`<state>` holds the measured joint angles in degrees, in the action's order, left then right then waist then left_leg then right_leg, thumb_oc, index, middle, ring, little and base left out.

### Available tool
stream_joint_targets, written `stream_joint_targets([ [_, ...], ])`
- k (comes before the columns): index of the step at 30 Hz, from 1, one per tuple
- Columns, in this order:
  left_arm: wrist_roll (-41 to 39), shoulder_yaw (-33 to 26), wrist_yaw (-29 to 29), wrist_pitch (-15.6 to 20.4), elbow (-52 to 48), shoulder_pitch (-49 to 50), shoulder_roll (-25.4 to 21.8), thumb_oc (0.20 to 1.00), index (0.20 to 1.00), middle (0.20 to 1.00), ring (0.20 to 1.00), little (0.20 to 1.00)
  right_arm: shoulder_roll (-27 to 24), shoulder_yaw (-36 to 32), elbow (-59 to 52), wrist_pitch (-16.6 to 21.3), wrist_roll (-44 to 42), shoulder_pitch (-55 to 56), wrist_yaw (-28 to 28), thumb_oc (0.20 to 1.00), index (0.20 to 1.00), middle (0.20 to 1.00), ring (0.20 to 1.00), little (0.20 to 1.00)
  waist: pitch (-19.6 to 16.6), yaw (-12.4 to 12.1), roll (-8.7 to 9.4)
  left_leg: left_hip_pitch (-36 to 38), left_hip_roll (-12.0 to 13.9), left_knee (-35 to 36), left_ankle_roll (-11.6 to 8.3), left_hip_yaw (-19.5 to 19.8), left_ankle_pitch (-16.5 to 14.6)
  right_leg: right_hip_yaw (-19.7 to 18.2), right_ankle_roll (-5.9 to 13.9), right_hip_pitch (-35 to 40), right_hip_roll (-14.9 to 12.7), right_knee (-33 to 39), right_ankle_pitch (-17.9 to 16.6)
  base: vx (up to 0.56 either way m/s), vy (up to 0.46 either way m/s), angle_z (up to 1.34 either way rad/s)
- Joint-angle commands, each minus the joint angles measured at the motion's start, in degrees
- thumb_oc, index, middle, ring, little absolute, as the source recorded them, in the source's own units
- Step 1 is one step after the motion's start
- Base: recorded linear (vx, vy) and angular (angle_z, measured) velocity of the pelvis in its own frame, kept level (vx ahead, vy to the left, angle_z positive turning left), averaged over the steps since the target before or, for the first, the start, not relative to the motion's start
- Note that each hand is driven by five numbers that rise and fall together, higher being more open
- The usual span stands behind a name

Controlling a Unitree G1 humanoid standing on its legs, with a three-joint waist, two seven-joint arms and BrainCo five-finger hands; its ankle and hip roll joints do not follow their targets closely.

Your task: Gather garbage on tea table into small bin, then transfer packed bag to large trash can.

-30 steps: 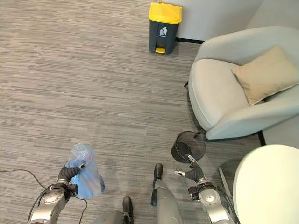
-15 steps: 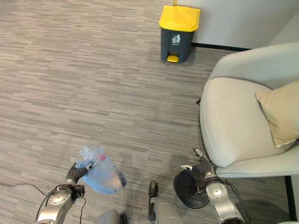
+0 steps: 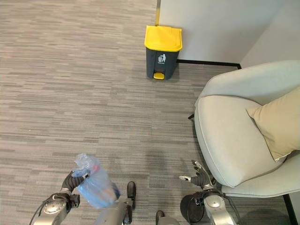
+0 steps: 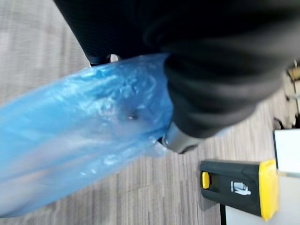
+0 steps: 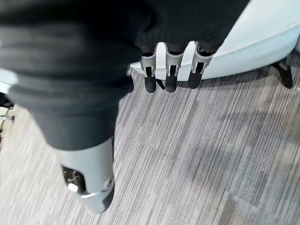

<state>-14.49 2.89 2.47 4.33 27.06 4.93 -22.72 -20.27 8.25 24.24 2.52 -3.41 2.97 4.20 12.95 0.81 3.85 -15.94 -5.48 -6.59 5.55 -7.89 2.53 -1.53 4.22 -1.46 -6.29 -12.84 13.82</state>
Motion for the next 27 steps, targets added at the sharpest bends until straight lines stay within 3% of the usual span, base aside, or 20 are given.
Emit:
stream_joint_targets([
  [1,2.06,-1.73,0.66,2.72,-5.16,0.36,-1.90,0.200,0.200,0.200,0.200,0.200,-1.04,0.14,-1.68,2.22,-0.54,-2.81,-0.57,1.000,1.000,1.000,1.000,1.000,-0.58,-1.65,0.05,0.05,2.71,-5.73,-3.56,2.68,-8.06,-0.08,2.06,-2.94,1.86,-1.25,-5.89,0.17,0.110,-0.38],
  [3,1.94,-2.06,1.11,2.80,-5.11,0.12,-2.07,0.200,0.200,0.200,0.200,0.200,-0.78,0.01,-1.55,2.32,-0.66,-3.27,-0.29,1.000,1.000,1.000,1.000,1.000,-0.42,-1.76,-0.06,1.62,2.52,-5.34,-3.03,2.17,-9.12,0.78,2.88,-5.19,1.27,-4.61,-7.81,0.17,0.083,-0.20],
  [6,1.32,-2.04,1.41,2.89,-5.08,-0.33,-2.15,0.200,0.200,0.200,0.200,0.200,-0.74,0.31,-1.40,2.11,-0.89,-3.78,-0.32,1.000,1.000,1.000,1.000,1.000,0.06,-1.74,-0.21,3.51,2.61,-4.60,-2.98,1.78,-10.15,2.99,2.83,-7.97,0.64,-4.14,-8.87,0.19,0.017,-0.28],
  [9,-0.14,-2.33,2.10,3.20,-3.92,-1.17,-1.86,0.200,0.200,0.200,0.200,0.200,-1.33,1.10,-0.71,1.72,-1.55,-5.07,-0.30,1.000,1.000,1.000,1.000,1.000,1.82,0.32,-0.76,11.70,2.99,-2.20,-4.00,1.78,-13.55,10.90,3.93,-17.74,-2.64,5.82,-15.27,0.52,-0.123,-0.35],
  [12,0.18,-1.52,1.59,3.20,-3.68,-1.61,-1.38,0.200,0.200,0.200,0.200,0.200,-1.89,0.46,-0.98,1.31,-0.96,-3.40,-0.53,1.000,1.000,1.000,1.000,1.000,1.94,1.99,-1.10,17.37,2.89,-0.52,-5.55,4.21,-16.07,10.07,5.00,-18.82,-2.47,8.47,-16.92,0.55,-0.263,0.38],
  [13,0.53,-1.35,0.93,3.10,-3.77,-1.25,-1.26,0.200,0.200,0.200,0.200,0.200,-2.19,0.02,-0.74,1.27,-0.72,-2.31,-0.74,1.000,1.000,1.000,1.000,1.000,0.93,2.52,-0.96,18.49,3.07,-1.43,-6.57,5.10,-16.32,8.72,4.05,-18.04,-2.72,7.88,-18.26,0.49,-0.304,0.74],
  [14,0.56,-1.21,0.71,3.02,-3.84,-0.94,-1.17,0.200,0.200,0.200,0.200,0.200,-2.60,-0.17,-0.54,1.34,-0.77,-1.99,-0.70,1.000,1.000,1.000,1.000,1.000,0.64,2.70,-1.60,18.39,4.50,-3.26,-7.55,5.21,-16.00,9.29,3.55,-17.29,-2.39,7.43,-17.84,0.44,-0.347,0.86],
  [17,0.70,-1.13,0.27,2.73,-4.01,-0.37,-0.65,0.200,0.200,0.200,0.200,0.200,-3.22,-0.58,-0.31,1.63,-0.80,-1.30,-0.42,1.000,1.000,1.000,1.000,1.000,-0.04,3.13,-2.19,14.87,8.00,-13.11,-10.20,5.28,-10.07,10.44,1.16,-14.80,-0.74,7.04,-15.91,0.24,-0.271,0.56],
  [19,0.58,-1.07,0.10,2.71,-3.91,-0.45,-0.65,0.200,0.200,0.200,0.200,0.200,-3.51,-0.77,-0.33,1.64,-0.91,-1.00,-0.34,1.000,1.000,1.000,1.000,1.000,-0.32,3.46,-2.01,13.16,8.84,-16.37,-10.48,5.14,-7.71,10.89,0.33,-13.81,-0.35,7.23,-15.17,0.19,-0.213,0.23],
  [20,0.09,-1.16,-0.08,2.55,-4.20,-0.24,-0.60,0.200,0.200,0.200,0.200,0.200,-3.93,-0.99,-0.28,1.49,-1.19,-0.65,-0.26,1.000,1.000,1.000,1.000,1.000,-0.29,3.57,-1.71,11.39,10.77,-21.80,-10.05,3.81,-4.66,11.41,-1.34,-11.70,0.63,7.22,-13.11,0.25,-0.243,-0.05],
  [22,0.20,-1.04,0.06,2.38,-4.07,-0.44,-0.42,0.200,0.200,0.200,0.200,0.200,-4.18,-0.96,0.22,1.47,-1.25,-0.78,0.02,1.000,1.000,1.000,1.000,1.000,0.06,3.36,-1.76,10.27,11.59,-24.47,-9.69,3.32,-4.83,11.37,-2.04,-10.58,1.34,6.99,-11.92,0.23,-0.186,-0.03],
  [27,1.10,-0.35,-0.20,2.27,-3.49,-0.68,-0.18,0.200,0.200,0.200,0.200,0.200,-4.90,-2.19,0.11,1.47,-1.89,-0.82,0.49,1.000,1.000,1.000,1.000,1.000,0.69,2.27,-0.69,2.45,8.07,-17.64,-7.28,1.85,-10.51,9.58,-1.81,-5.97,1.90,7.48,-8.51,0.27,-0.084,-0.19],
])
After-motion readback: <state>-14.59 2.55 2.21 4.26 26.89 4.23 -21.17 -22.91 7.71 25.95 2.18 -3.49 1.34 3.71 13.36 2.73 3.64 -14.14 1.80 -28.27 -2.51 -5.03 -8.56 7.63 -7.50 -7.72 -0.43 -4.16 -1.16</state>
